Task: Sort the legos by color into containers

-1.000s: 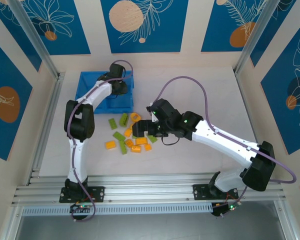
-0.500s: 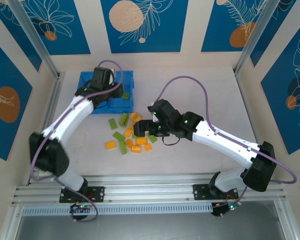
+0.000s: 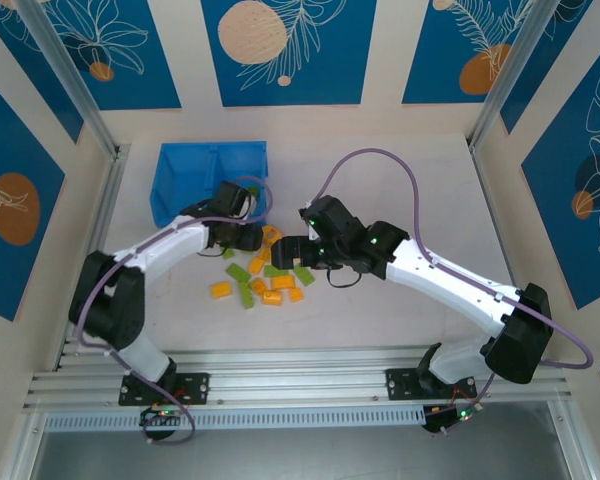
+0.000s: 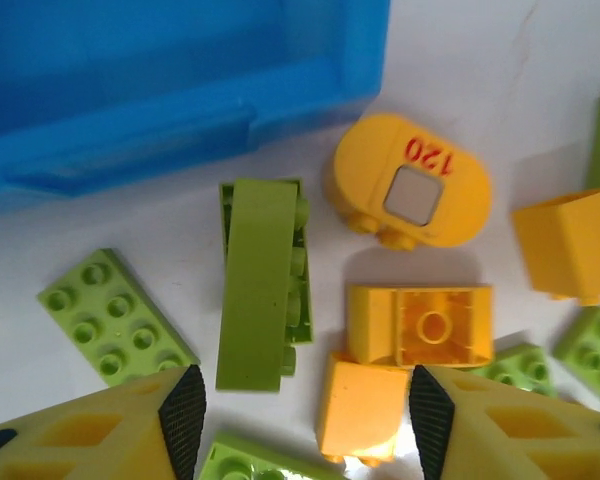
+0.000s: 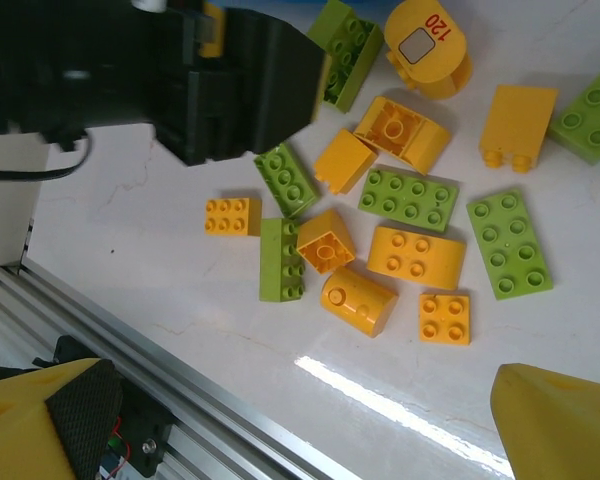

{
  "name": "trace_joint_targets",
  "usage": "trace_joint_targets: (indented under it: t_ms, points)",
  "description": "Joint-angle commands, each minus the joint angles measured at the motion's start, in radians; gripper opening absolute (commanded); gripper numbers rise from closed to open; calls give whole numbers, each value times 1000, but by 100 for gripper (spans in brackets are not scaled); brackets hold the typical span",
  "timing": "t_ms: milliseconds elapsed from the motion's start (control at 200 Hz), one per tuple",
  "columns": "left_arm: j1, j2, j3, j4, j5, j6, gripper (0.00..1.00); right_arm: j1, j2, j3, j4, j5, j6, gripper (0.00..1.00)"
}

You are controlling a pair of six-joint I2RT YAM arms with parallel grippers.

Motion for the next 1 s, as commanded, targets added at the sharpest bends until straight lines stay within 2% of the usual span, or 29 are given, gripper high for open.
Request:
trace_joint_targets:
  t_ms: [0,95,230,405,630,775,870,995]
  points:
    - [-1,73,77,-22,-14,28,60,-2,-39,-2,-22,12,9,97]
    - [-1,122,98,-19,-46,35,57,-2,-58,-20,-22,18,21,97]
    - [-1,169,114,-28,-74,34,42,-2,-79,-32,-21,28,24,97]
    - [-1,143,103,-35,-82,21,24,-3,-85,-31,-18,29,20,97]
    - [-3,-24,122,-96,-50,7,21,-3,-94,-25,-16,24,18,97]
    - [-3,-106,188,-147,-92,11,21,-4,-108,-27,-13,35,17,97]
    - [1,-105,232,-142,-136,26,21,-4,-118,-33,-10,39,21,97]
    - [25,-10,310,-103,-187,54,18,-3,-132,-38,-7,39,28,97]
